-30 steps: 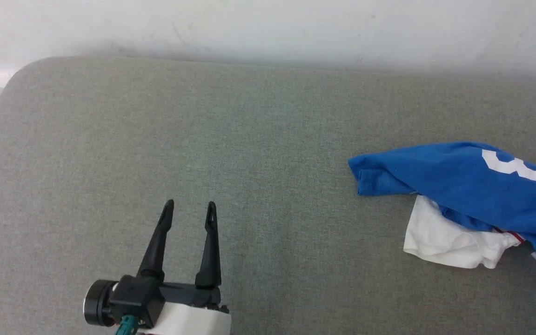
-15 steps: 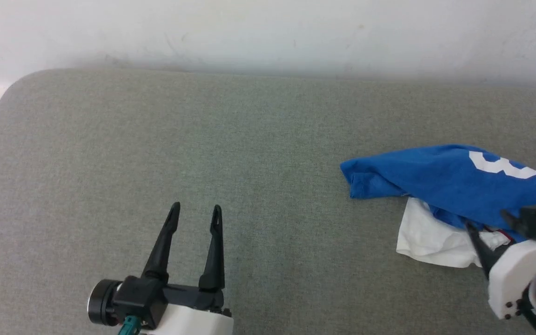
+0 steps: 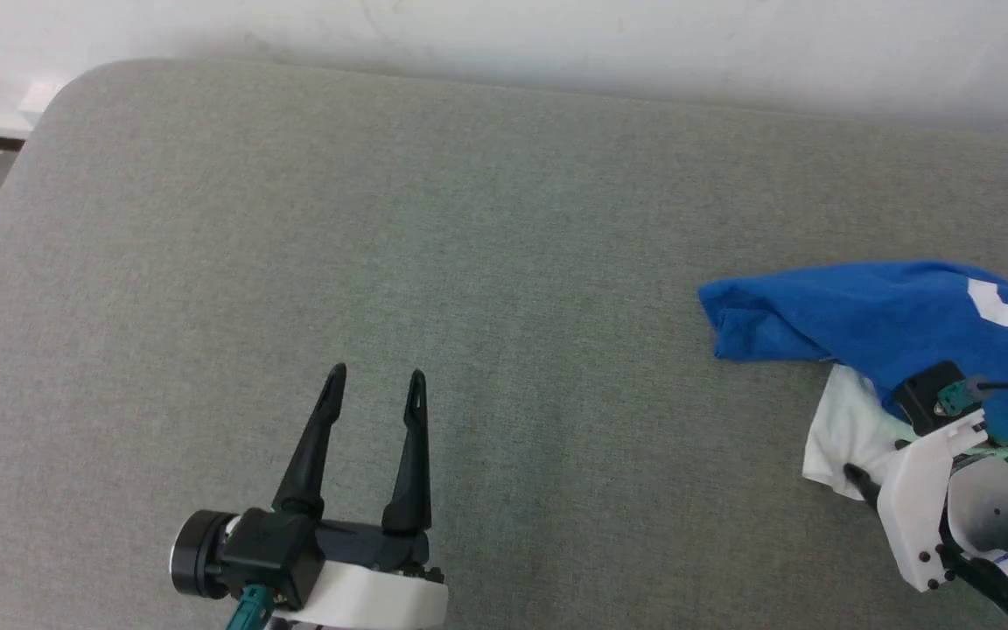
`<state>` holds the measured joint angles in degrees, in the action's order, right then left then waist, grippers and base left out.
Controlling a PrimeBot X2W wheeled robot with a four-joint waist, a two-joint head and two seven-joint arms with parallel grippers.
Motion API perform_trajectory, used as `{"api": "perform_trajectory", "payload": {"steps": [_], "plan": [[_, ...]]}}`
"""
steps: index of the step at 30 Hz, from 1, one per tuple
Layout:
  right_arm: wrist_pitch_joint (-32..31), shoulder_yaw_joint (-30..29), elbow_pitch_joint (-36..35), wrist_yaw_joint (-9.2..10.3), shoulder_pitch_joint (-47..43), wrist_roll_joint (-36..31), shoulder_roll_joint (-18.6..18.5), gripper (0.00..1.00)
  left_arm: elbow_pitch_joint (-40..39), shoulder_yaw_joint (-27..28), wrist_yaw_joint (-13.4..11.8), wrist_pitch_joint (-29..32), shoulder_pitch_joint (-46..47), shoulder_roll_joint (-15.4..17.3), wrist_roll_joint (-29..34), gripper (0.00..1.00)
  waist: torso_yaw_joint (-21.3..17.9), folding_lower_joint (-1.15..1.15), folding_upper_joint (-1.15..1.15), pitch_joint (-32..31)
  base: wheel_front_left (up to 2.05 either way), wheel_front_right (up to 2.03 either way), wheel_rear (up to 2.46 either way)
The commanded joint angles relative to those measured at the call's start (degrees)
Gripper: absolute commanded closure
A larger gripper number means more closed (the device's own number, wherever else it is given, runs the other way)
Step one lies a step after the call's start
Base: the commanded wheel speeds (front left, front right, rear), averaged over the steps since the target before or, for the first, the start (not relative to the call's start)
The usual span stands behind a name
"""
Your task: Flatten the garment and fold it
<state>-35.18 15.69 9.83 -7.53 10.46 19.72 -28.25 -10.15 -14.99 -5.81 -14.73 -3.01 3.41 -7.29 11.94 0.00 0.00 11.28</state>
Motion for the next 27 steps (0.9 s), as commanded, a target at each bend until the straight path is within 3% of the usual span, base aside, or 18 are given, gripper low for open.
{"api": "perform_trajectory", "payload": {"steps": [1,5,12,18,23,25,26,27], "plan": [[-1.66,1.48,2.11,0.04,-0.54,0.81,-0.13,1.0,0.07,-0.03,-0.51,-0.27,1.2,-0.26,-0.25,0.0,0.91,0.0,0.0,0.43,0.0,0.0,0.0],[0.73,0.48,1.4,0.04,0.77,1.25,-0.22,1.0,0.28,0.18,-0.82,-0.27,1.04,-0.35,-0.64,0.0,1.01,0.0,0.0,-1.05,0.0,0.0,0.0],[5.99,0.76,-5.85,0.04,7.77,5.31,4.61,1.0,0.25,0.95,-0.74,-0.27,0.3,-0.4,-0.81,0.0,0.49,0.0,0.0,-3.85,0.0,0.0,0.0],[7.63,11.4,-14.39,0.04,13.62,11.46,12.22,1.0,-0.55,3.14,-0.96,-0.27,-0.45,-0.37,-0.53,0.0,0.48,0.0,0.0,-4.65,0.0,0.0,0.0],[6.43,22.01,-12.69,0.04,9.75,16.1,16.42,1.0,-1.22,4.9,-0.98,-0.27,-1.41,-0.18,-0.46,0.0,1.1,0.0,0.0,-4.31,0.0,0.0,0.0],[7.02,25.42,-10.03,0.04,8.68,14.81,15.56,0.52,-1.13,4.89,-0.69,-0.27,-1.54,-0.2,-0.42,0.0,1.42,0.0,0.0,-4.03,0.0,0.0,0.0],[7.82,26.26,-8.68,0.04,8.16,14.57,15.42,0.03,-1.02,4.84,-0.58,-0.27,-1.5,-0.21,-0.45,0.0,1.49,0.0,0.0,-3.94,0.0,0.0,0.0],[8.51,26.95,-7.52,0.04,7.89,14.24,15.26,0.0,-0.9,4.66,-0.48,-0.27,-1.44,-0.23,-0.51,0.0,1.51,0.0,0.0,-3.84,0.0,0.0,0.0]]}}
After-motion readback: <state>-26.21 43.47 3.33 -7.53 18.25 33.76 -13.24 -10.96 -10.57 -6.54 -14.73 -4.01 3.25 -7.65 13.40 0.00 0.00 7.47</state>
